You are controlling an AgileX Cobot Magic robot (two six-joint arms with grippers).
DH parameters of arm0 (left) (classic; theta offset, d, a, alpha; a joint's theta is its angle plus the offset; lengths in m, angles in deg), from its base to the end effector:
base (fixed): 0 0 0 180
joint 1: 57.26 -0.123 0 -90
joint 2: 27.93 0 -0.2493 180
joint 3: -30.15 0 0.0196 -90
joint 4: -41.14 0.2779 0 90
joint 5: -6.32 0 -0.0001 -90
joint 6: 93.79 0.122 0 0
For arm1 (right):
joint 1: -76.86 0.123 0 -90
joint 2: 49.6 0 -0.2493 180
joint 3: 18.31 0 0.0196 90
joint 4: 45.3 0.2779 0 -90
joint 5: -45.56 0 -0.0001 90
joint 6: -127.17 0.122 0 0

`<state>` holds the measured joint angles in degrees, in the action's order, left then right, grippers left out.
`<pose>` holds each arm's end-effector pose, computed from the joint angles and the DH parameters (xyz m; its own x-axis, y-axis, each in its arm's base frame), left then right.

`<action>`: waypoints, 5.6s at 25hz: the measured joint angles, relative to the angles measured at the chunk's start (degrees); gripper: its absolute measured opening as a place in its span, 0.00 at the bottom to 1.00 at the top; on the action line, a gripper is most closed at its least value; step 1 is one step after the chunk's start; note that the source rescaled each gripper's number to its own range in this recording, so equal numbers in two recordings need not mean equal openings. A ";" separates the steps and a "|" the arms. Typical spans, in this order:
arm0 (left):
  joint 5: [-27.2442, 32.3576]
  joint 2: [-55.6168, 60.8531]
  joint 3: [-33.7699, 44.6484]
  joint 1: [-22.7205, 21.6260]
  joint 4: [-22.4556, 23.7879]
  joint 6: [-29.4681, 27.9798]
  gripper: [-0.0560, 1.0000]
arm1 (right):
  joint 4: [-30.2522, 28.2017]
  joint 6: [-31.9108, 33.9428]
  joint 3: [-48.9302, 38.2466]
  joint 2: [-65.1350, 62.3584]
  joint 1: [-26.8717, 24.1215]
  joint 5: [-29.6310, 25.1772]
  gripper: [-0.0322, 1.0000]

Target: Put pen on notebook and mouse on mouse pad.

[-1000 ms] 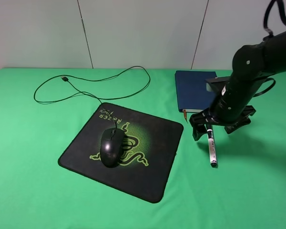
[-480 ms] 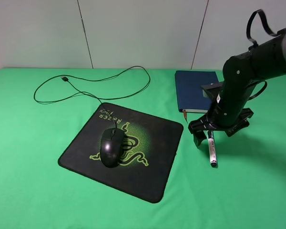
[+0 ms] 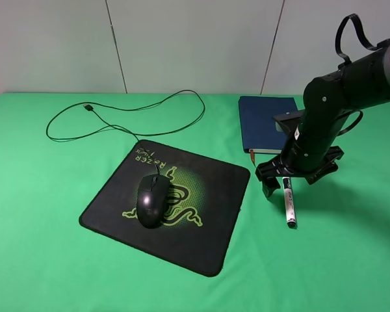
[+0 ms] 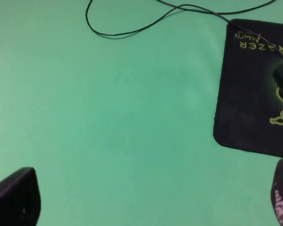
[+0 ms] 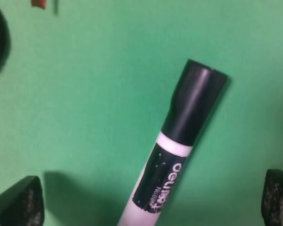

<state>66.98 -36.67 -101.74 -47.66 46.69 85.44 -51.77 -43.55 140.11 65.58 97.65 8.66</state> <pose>0.0840 -0.0038 0.2732 -0.4503 0.1106 -0.8860 0.1078 0.9918 0.0691 0.3062 0.1074 0.0386 -0.9513 -0.2849 -0.1180 -0.2797 0.9583 -0.0589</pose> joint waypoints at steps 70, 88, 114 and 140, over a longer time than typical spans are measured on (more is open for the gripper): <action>0.00 0.00 0.00 0.00 0.00 0.03 0.96 | 7.79 -5.92 60.54 23.08 -3.15 -29.15 0.03; 0.00 0.00 0.00 0.00 0.00 0.03 0.96 | 6.90 -6.12 64.34 30.71 -10.70 -29.77 0.03; 0.04 0.00 0.00 0.00 0.00 0.03 0.96 | 7.32 -6.15 64.41 30.71 -10.70 -29.58 1.00; 0.04 0.00 0.00 0.00 0.00 0.03 0.96 | 7.04 -6.15 68.67 19.22 -10.70 -32.73 1.00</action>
<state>67.02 -36.67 -101.74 -47.66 46.69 85.47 -44.73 -49.70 208.77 84.80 86.95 -24.07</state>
